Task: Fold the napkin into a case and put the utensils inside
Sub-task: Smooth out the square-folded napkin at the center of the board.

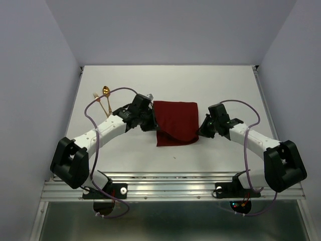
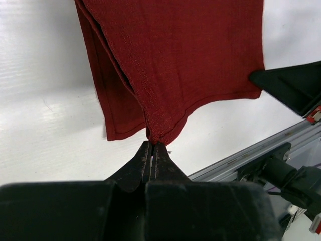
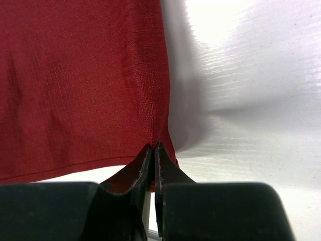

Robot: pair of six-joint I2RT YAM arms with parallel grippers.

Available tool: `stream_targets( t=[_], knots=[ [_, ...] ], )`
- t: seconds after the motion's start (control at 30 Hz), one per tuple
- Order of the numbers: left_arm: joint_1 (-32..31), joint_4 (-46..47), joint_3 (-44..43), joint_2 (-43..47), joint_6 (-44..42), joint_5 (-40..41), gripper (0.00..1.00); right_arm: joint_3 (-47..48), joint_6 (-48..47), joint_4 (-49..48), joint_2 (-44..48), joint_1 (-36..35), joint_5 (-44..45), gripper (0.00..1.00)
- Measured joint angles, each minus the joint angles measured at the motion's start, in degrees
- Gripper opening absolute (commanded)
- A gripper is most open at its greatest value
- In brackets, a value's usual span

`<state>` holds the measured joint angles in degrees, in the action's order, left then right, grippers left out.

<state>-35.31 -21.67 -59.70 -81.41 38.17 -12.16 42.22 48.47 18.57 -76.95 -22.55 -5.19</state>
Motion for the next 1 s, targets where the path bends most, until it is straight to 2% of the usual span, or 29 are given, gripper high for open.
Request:
stream_targets(
  t=[0.17, 0.23, 0.27, 0.37, 0.43, 0.5, 0.53, 0.63, 0.67, 0.73, 0.87, 1.0],
  knots=[
    [-0.37, 2.60, 7.82, 0.04, 0.00, -2.69, 0.00, -1.51, 0.00, -0.24, -1.70, 0.00, 1.03, 0.09],
    [-0.61, 3.04, 10.54, -0.04, 0.00, -3.54, 0.00, -2.23, 0.02, -0.20, -2.47, 0.00, 1.33, 0.17],
    [-0.70, 3.58, 12.00, -0.04, -0.04, -4.00, 0.00, -2.51, 0.02, -0.26, -3.02, 0.00, 1.44, 0.28],
    [-0.92, 4.22, 14.25, -0.55, -0.26, -4.57, 0.00, -2.82, 0.17, -0.24, -4.00, 0.00, 1.79, 0.47],
    [-1.01, 4.68, 14.95, -1.66, -0.63, -4.81, 0.00, -2.82, 0.24, -0.26, -4.09, 0.00, 1.88, 0.53],
    [-1.01, 5.29, 14.93, -2.62, -0.90, -4.83, 0.00, -2.82, 0.22, -0.44, -4.09, 0.00, 1.99, 0.53],
    [-1.01, 5.57, 14.95, -3.15, -1.05, -4.83, 0.00, -2.82, 0.17, -0.55, -4.09, 0.00, 1.99, 0.52],
    [-1.01, 5.11, 14.08, -4.46, -1.66, -4.74, 0.00, -2.86, 0.24, -0.90, -4.09, 0.00, 1.97, 0.36],
    [-1.01, 4.50, 13.11, -4.87, -1.92, -4.68, 0.00, -2.86, 0.39, -0.96, -4.07, 0.00, 1.95, 0.24],
    [-1.03, 3.54, 10.95, -5.22, -2.45, -4.24, 0.00, -2.86, 0.57, -1.07, -3.89, 0.00, 1.92, 0.11],
    [-1.07, 0.66, 2.56, -5.64, -4.37, -3.21, 0.00, -2.84, 1.16, -1.09, -2.97, 0.00, 1.84, 0.01],
    [-1.11, -1.68, -6.56, -7.76, -6.80, -2.16, 0.00, -1.79, 2.16, -1.07, -2.36, 0.15, 2.23, 0.01]
  ],
)
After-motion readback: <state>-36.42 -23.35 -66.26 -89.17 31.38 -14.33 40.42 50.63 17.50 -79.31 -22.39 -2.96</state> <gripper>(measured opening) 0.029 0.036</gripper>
